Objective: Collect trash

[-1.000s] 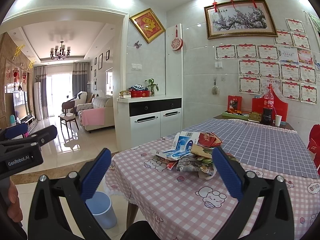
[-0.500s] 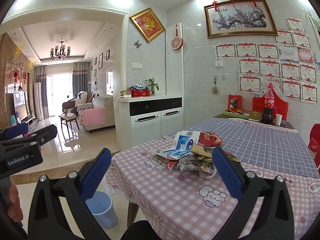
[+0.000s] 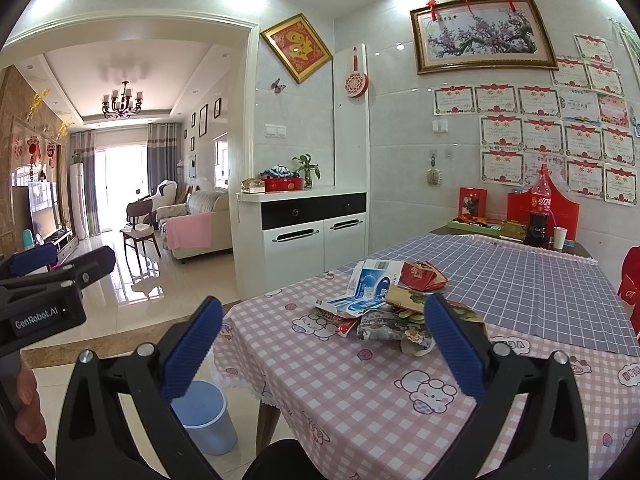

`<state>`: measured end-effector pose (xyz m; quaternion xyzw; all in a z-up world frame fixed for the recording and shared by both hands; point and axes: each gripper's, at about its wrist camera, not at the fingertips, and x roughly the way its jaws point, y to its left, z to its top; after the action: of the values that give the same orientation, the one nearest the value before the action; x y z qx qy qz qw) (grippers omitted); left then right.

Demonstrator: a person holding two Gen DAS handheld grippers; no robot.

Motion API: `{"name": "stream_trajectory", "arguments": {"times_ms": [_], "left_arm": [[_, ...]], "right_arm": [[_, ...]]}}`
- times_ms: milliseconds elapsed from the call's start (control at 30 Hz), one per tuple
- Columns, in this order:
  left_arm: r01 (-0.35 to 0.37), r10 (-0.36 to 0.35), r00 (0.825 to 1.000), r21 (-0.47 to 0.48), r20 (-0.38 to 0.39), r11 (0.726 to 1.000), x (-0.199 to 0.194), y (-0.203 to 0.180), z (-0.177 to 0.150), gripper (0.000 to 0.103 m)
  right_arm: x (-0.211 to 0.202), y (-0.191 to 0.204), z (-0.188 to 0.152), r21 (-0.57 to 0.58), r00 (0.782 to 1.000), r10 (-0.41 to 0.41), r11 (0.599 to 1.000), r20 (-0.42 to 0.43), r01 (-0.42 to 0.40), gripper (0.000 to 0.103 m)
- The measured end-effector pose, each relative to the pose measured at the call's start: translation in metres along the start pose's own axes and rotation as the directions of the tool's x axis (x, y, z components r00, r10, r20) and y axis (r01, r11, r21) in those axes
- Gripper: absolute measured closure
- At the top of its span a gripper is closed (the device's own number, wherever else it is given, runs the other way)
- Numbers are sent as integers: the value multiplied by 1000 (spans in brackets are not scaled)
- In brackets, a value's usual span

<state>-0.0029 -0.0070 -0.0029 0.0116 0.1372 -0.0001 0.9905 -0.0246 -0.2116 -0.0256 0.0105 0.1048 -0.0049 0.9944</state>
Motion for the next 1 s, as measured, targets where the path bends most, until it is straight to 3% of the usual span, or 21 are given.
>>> {"name": "stream_trajectory", "arguments": {"times_ms": [1000], "left_arm": [[8, -8, 1000, 6, -23, 1000, 9, -3, -8, 7]], "right_arm": [[8, -6, -4, 26, 999, 7, 1000, -35, -6, 4]]}}
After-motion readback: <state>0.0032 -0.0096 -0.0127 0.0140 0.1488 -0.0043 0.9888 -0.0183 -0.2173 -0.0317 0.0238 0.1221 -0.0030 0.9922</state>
